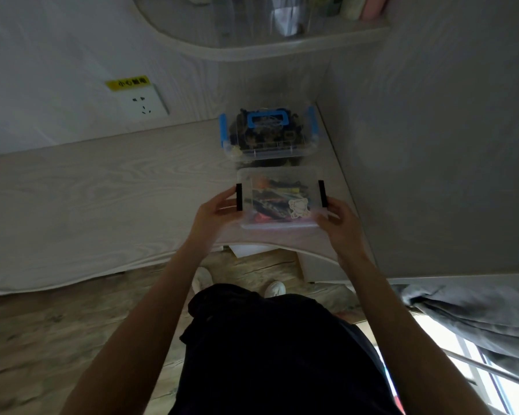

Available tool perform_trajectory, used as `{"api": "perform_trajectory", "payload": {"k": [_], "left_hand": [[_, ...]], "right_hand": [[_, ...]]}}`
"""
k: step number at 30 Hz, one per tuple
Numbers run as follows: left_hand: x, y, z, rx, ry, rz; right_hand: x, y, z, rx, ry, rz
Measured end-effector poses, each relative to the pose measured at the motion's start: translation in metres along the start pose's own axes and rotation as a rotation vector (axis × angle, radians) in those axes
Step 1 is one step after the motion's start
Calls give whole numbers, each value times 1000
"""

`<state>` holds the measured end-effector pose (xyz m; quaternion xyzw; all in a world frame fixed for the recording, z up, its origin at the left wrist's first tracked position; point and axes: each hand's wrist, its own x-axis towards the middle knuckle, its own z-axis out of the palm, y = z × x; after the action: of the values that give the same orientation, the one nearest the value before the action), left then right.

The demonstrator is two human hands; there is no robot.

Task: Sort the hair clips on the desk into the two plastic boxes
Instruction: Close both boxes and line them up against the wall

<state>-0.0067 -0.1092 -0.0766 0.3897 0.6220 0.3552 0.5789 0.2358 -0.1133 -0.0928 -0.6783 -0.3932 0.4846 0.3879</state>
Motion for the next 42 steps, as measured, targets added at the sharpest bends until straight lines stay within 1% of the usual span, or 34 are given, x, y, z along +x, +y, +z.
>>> {"api": "perform_trajectory", "payload": {"k": [2,6,9,12,14,17,20,25,27,28,29,30,31,32,33,34,36,38,40,42], "left_hand": [[-10,3,-6,50,8,70],[-28,21,-17,-14,32,200],[-31,45,-17,-105,110,317],[-19,68,-18,-159,161,373],[-3,80,-19,-141,169,387],[25,96,-15,-47,168,383],[53,101,-15,27,175,356],[82,93,-19,110,167,350],[85,87,-19,98,177,346],[84,83,-18,84,184,332],[84,77,-19,59,198,309],[83,70,-18,22,218,285],[83,64,-18,1,241,263],[83,58,-17,7,270,232],[83,53,-16,48,296,200],[85,49,-16,105,316,175],[89,46,-17,188,335,160],[95,47,-16,234,349,162],[99,53,-10,245,346,163],[106,60,2,262,328,185]], "right_hand": [[-8,-6,-7,44,-31,-11],[-29,-31,-22,126,-54,-136],[-31,-61,-22,115,-35,-258],[-13,-91,-13,67,-64,-324],[10,-103,-3,76,-103,-365],[52,-107,16,24,-136,-428],[82,-107,28,15,-158,-412],[96,-108,34,6,-166,-422],[96,-105,35,7,-174,-404],[94,-102,35,-6,-139,-398],[90,-97,35,-63,-55,-410],[85,-91,34,-172,70,-445],[79,-84,32,-325,197,-515],[72,-76,32,-472,255,-622],[67,-69,34,-596,229,-738],[66,-63,37,-710,150,-826],[71,-51,42,-892,31,-902],[78,-47,40,-962,36,-900],[82,-49,35,-1007,106,-887],[89,-52,29,-1052,160,-822]]}}
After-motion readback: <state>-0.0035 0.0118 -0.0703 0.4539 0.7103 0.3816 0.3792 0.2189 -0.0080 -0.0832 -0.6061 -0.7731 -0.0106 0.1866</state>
